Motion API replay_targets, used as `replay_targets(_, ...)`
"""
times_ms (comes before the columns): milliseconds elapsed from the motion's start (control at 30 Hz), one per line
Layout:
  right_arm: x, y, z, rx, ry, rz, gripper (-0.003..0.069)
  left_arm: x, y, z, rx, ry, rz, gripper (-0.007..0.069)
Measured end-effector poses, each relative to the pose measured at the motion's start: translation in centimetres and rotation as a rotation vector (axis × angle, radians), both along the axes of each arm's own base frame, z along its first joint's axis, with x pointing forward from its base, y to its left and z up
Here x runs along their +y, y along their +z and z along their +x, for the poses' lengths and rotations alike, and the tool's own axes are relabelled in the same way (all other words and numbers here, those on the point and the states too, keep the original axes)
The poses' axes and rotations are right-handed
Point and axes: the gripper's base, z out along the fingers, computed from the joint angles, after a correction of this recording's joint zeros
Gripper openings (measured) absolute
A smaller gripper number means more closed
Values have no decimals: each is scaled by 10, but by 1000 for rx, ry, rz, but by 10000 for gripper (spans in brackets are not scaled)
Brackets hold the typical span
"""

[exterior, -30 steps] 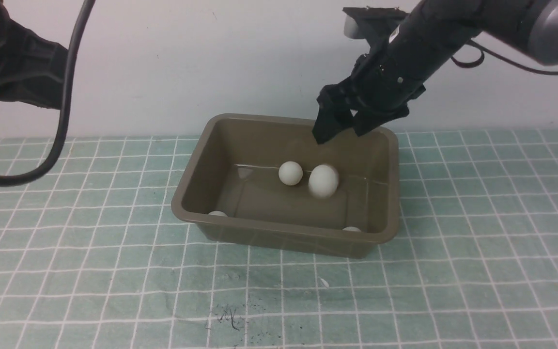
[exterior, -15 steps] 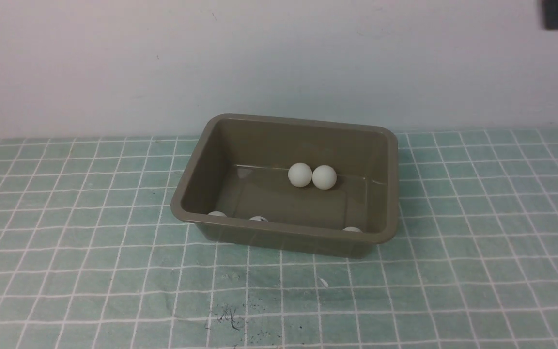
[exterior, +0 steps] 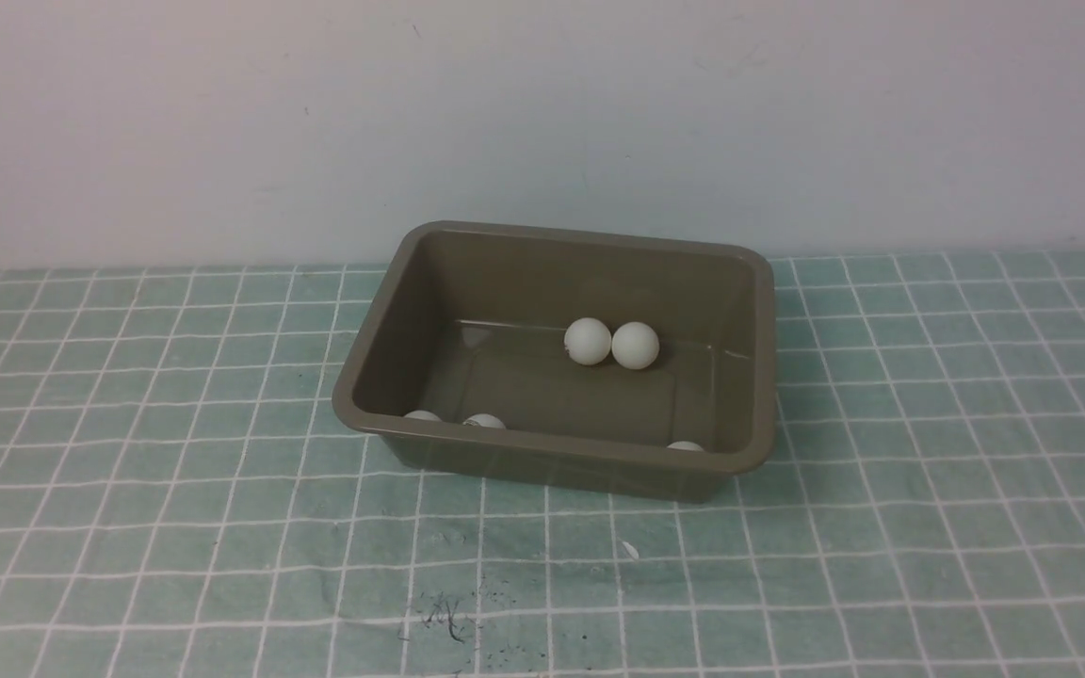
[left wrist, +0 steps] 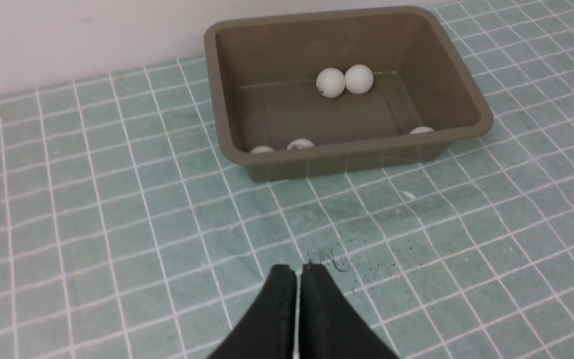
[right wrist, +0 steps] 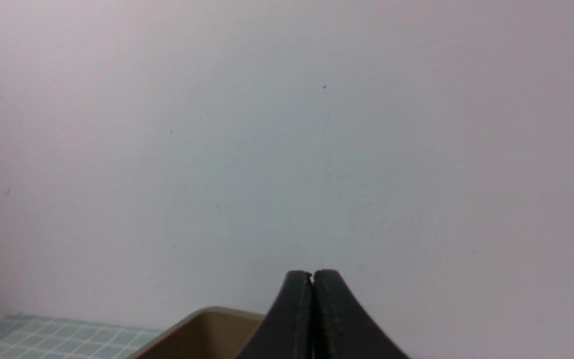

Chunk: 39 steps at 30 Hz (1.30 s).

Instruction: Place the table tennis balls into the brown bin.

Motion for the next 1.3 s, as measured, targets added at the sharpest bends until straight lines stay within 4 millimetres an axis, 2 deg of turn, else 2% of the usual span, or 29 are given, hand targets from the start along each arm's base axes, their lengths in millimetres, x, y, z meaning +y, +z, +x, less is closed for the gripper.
replay_targets(33,-1,-5,-4,-66,-1,3,-10,3,-18,-11,-9,25,-4,-5)
replay_targets(67,-1,-5,-4,-74,0,6,-10,3,-21,-13,-11,26,-2,-5)
replay_targets(133,-1,-5,-4,-112,-2,0,-10,8,-41,-29,-88,55,-7,-5)
replay_targets(233,-1,-6,-4,-116,-12,-16,-10,12,-67,-41,-183,88,-15,-5)
replay_targets(267,-1,-6,-4,-118,-12,-16,-10,12,-69,-41,-189,89,-16,-5)
replay_targets(400,-1,-8,-3,-110,-15,-24,-10,13,-101,-52,-256,95,-40,-5)
replay_targets(433,-1,-8,-3,-110,-15,-24,-10,13,-102,-52,-255,95,-40,-5)
replay_targets(500,-1,-8,-3,-103,-16,-26,-10,12,-115,-48,-223,95,-35,-5)
replay_targets(567,-1,-9,-3,-102,-17,-26,-10,12,-120,-45,-214,97,-35,-5)
replay_targets(733,-1,-9,-2,-96,-18,-28,-10,12,-121,-44,-220,99,-33,-5)
replay_targets(833,-1,-9,-2,-93,-18,-29,-10,14,-122,-40,-267,107,-10,-5)
replay_targets(967,-1,-9,-2,-91,-18,-30,-10,18,-131,-19,-444,193,-15,-5)
replay_targets(1033,-1,-9,-2,-91,-19,-30,-10,21,-146,-8,-511,256,-9,-5)
replay_targets(1100,-1,-9,-2,-91,-19,-30,-10,23,-164,0,-505,289,7,-5)
replay_targets(1200,-1,-9,-2,-91,-20,-30,-10,25,-205,8,-417,313,69,-5)
replay_targets(1300,-1,-9,-2,-91,-20,-30,-10,26,-222,9,-353,296,112,-5)
